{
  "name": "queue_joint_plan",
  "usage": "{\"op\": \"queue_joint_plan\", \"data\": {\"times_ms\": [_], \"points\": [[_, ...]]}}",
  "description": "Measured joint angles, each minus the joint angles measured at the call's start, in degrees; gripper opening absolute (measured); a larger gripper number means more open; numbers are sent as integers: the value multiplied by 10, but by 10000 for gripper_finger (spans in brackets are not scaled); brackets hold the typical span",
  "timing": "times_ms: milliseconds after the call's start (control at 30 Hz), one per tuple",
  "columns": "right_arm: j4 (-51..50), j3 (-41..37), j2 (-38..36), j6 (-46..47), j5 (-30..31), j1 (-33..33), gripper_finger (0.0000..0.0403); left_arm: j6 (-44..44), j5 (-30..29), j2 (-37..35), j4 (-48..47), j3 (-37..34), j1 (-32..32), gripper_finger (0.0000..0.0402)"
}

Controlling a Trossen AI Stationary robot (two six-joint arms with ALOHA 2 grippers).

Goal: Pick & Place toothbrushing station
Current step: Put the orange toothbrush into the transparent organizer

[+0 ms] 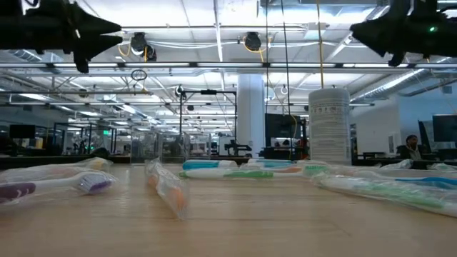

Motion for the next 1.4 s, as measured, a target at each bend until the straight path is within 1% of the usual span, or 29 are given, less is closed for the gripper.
{"op": "queue_joint_plan", "data": {"times_ms": [67, 133, 233, 333, 400, 500, 567, 667, 733, 800, 867, 967, 1100, 1267, 1333, 1400], "points": [[21, 9, 50, 13, -34, -16, 114, -39, -4, 49, -23, 32, 0, 145], [35, 23, 105, 22, -71, -30, 114, -70, -5, 104, -69, 72, 0, 145], [30, 44, 186, 23, -96, -40, 114, -121, -5, 188, -201, 141, 0, 145], [47, 55, 248, 11, -98, -41, 114, -205, 9, 266, -331, 196, -3, 145], [45, 55, 281, 31, -98, -41, 114, -238, 46, 310, -385, 208, -12, 145], [44, 55, 318, 91, -99, -40, 114, -281, 101, 368, -405, 205, -29, 145], [52, 57, 329, 125, -98, -40, 114, -333, 119, 403, -426, 200, -43, 145], [47, 57, 341, 159, -98, -40, 114, -394, 114, 445, -475, 200, -63, 145], [52, 57, 343, 171, -98, -40, 114, -428, 83, 470, -506, 200, -73, 145], [52, 57, 344, 185, -98, -40, 114, -475, 53, 497, -515, 200, -84, 145], [51, 57, 344, 202, -99, -40, 114, -500, 44, 523, -506, 200, -92, 145], [51, 57, 344, 223, -99, -40, 114, -505, 42, 554, -475, 200, -103, 145], [50, 57, 344, 224, -99, -37, 114, -515, 42, 586, -440, 200, -110, 145], [49, 58, 344, 221, -99, -26, 114, -528, 38, 627, -445, 201, -110, 144], [50, 58, 344, 221, -99, -23, 114, -529, 36, 634, -445, 201, -110, 137], [50, 58, 344, 220, -99, -23, 114, -529, 34, 637, -445, 201, -110, 118]]}}
